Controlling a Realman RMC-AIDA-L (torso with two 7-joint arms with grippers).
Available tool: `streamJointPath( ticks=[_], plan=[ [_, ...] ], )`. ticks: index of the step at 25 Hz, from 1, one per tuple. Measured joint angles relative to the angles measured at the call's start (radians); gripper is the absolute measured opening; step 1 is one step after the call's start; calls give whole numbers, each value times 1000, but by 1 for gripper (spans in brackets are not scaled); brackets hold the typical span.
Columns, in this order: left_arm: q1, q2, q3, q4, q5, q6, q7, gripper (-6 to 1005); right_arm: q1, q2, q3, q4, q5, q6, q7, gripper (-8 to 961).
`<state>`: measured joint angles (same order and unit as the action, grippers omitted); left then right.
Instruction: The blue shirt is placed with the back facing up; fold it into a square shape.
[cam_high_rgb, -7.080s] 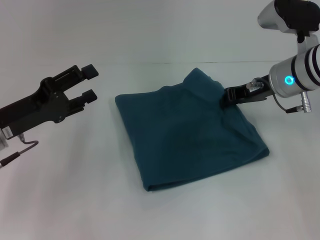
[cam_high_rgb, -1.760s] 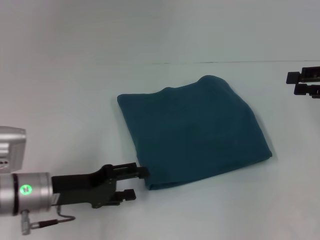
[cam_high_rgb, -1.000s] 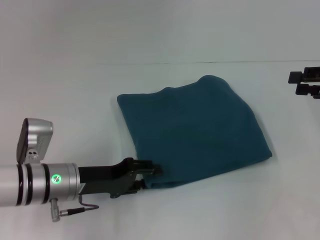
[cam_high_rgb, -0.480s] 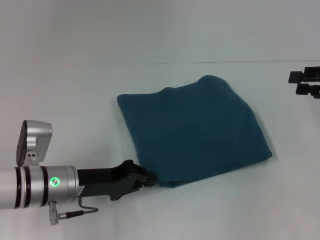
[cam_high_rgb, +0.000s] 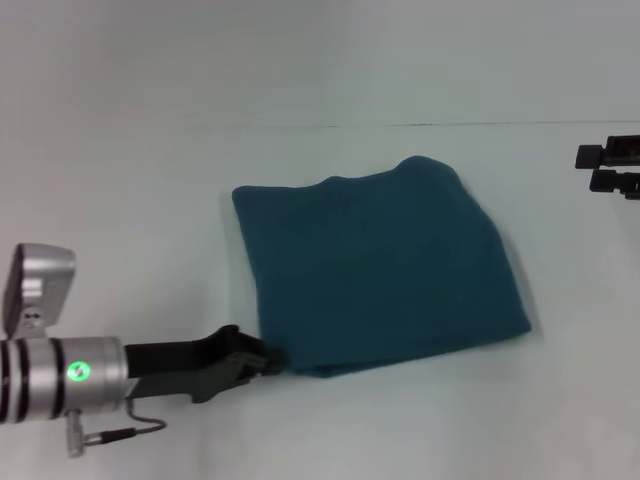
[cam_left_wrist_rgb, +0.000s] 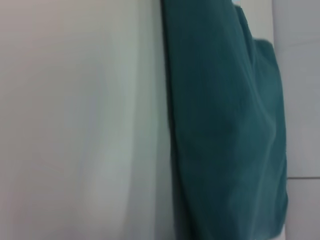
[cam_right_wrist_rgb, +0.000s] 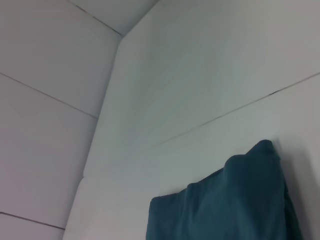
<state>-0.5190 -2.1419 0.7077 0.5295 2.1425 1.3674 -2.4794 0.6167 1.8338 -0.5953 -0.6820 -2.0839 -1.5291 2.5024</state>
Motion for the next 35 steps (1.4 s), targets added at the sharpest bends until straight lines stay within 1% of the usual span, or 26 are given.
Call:
streamJointPath(
  ticks=[3,6,10,13,17,20,22,24,27,28,29,30,31,33,35],
  plan=[
    [19,5,-16,15,1,16,-2,54,0,0,0,7,0,0,1,566],
    [48,14,-61,30,7,42,1,52,0,1,0,8,0,1,2,566],
    [66,21,-77,38,8,55,3,49,1,1,0,9,0,1,3,566],
    [70,23,-77,40,8,67,11,83,6,2,-1,9,0,-1,3,567],
    [54,31,-75,41,42,88,12,128,9,3,-4,9,-2,-1,3,567],
    [64,31,-79,62,50,94,6,163,6,3,-2,10,-2,1,1,567],
    [78,34,-106,78,61,98,-7,185,2,3,0,10,-2,2,-1,566],
    [98,38,-155,112,76,102,-22,208,0,2,0,10,-2,2,-2,565],
    [141,31,-231,186,66,122,-30,316,-2,1,0,10,-2,3,-5,563],
    [154,27,-258,211,38,155,-2,351,-4,0,-1,10,-2,1,-10,562],
    [157,28,-269,216,19,182,29,387,-5,-1,-3,10,-2,-7,-27,562],
    [158,29,-283,221,-19,239,98,423,-5,-1,-5,8,-3,-13,-51,561],
    [153,34,-292,220,-53,312,201,448,-5,0,-9,5,-6,-27,-89,560],
    [142,41,-297,217,-73,416,384,497,-3,5,-26,-2,-27,-50,-213,559],
    [124,48,-289,221,-74,493,547,546,-1,19,-64,-6,-63,-61,-348,558]
  ],
)
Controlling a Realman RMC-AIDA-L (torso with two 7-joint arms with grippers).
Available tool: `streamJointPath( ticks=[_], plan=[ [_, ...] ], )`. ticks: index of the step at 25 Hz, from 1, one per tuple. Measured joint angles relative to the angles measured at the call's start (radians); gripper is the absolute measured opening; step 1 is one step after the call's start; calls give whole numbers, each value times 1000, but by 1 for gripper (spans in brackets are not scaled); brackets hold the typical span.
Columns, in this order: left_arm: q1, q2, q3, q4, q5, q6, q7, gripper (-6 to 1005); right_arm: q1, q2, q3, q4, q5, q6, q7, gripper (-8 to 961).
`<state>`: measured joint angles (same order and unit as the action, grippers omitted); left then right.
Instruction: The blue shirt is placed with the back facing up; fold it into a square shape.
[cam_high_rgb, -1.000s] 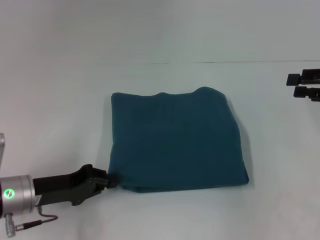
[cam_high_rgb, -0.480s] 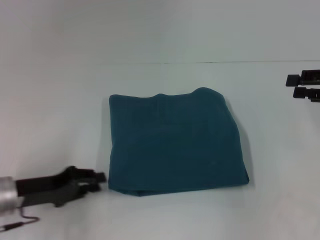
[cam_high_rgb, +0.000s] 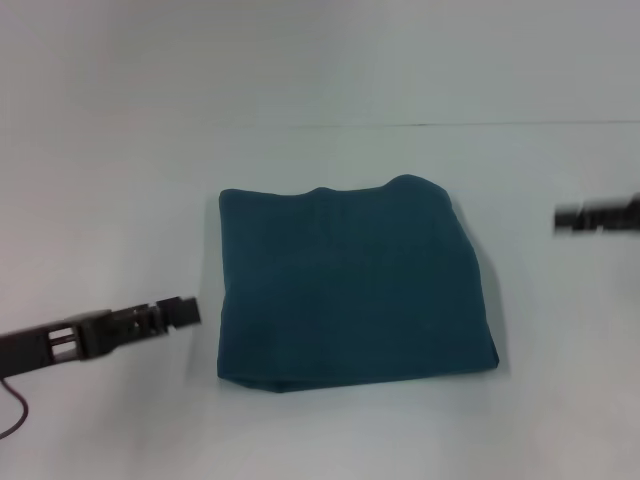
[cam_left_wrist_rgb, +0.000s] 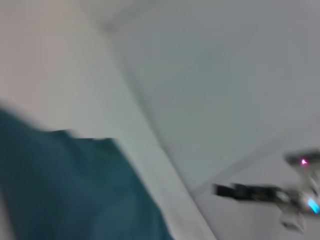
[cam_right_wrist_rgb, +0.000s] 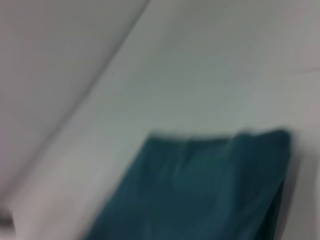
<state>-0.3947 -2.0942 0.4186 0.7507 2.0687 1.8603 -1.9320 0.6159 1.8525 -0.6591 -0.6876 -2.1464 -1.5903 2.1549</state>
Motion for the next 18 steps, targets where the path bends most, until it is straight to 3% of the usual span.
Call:
streamJointPath(
  ticks=[1,4,10,12,18],
  plan=[
    [-10,4,9,3,2,19,47,571,-2,11,-22,-3,-17,-3,-59,557],
    [-39,17,49,7,12,32,92,644,-13,72,-59,-26,-53,7,-204,555],
    [-126,35,172,8,102,13,107,891,5,194,-118,-87,-63,22,-272,551],
    [-148,38,215,8,120,-4,111,895,21,224,-149,-99,-63,49,-275,550],
    [-176,43,256,4,133,-49,117,902,88,236,-244,-35,-61,99,-246,547]
  ],
)
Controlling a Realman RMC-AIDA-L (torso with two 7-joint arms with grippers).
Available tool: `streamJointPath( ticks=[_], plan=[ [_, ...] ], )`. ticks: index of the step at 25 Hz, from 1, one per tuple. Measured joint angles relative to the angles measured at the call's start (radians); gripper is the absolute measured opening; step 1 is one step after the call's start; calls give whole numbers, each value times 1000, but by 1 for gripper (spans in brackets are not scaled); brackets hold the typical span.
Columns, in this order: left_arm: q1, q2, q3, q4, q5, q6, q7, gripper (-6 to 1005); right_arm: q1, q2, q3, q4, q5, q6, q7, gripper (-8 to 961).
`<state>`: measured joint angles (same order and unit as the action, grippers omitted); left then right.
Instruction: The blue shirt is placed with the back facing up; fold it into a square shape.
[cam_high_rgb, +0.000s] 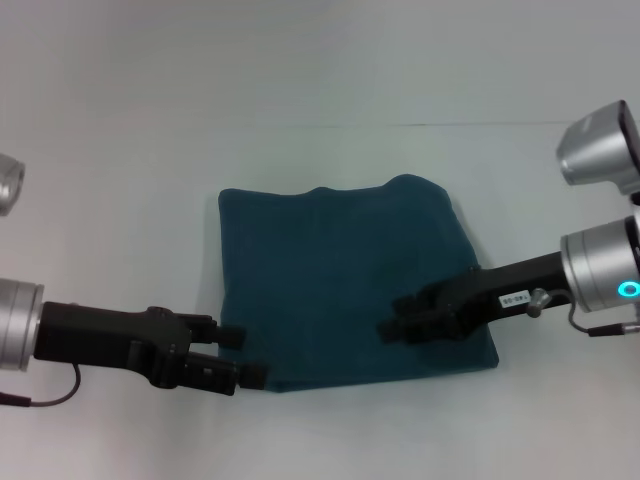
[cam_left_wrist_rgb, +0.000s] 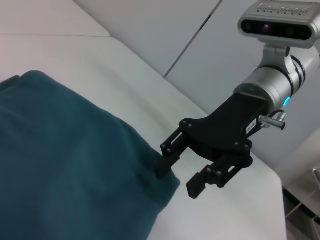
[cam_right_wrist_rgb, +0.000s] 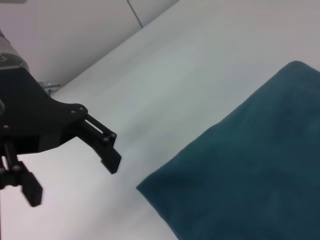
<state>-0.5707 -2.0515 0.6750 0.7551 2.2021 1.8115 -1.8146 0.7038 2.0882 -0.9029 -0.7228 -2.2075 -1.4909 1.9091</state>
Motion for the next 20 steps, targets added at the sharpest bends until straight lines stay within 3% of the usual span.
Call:
streamJointPath(
  ticks=[10,20],
  plan=[
    [-4,-8,49,2,41,-36,-5,902,0,-7,-14,1,-10,-30,-5,547],
    [-13,-10,57,-4,42,-30,-3,902,12,2,-40,10,-6,-25,-6,547]
  ],
)
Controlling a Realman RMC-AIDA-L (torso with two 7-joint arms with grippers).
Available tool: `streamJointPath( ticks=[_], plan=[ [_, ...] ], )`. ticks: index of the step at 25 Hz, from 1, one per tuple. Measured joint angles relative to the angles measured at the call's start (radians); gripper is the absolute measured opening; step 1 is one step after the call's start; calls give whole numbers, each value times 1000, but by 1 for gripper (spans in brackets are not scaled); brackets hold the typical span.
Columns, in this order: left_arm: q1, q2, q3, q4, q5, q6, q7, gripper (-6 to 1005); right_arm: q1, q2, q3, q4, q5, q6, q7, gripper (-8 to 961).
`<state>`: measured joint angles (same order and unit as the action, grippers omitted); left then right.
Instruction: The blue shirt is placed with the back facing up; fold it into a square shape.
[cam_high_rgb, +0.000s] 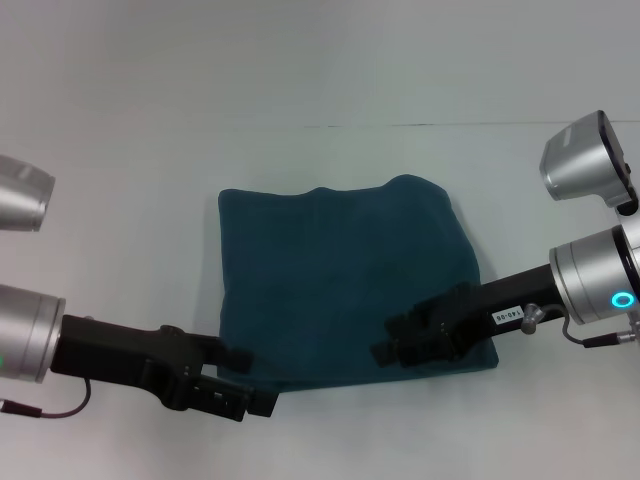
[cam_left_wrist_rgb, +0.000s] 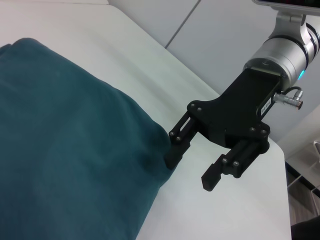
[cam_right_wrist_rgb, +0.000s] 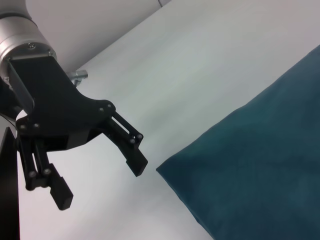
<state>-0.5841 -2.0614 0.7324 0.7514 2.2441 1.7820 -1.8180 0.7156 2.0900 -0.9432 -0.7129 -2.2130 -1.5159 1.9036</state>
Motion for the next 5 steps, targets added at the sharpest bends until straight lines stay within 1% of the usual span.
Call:
streamJointPath(
  ticks=[5],
  plan=[
    [2,-1,0,-1,-5,3,3,902,2,1,0,4,1,0,0,547]
  ],
)
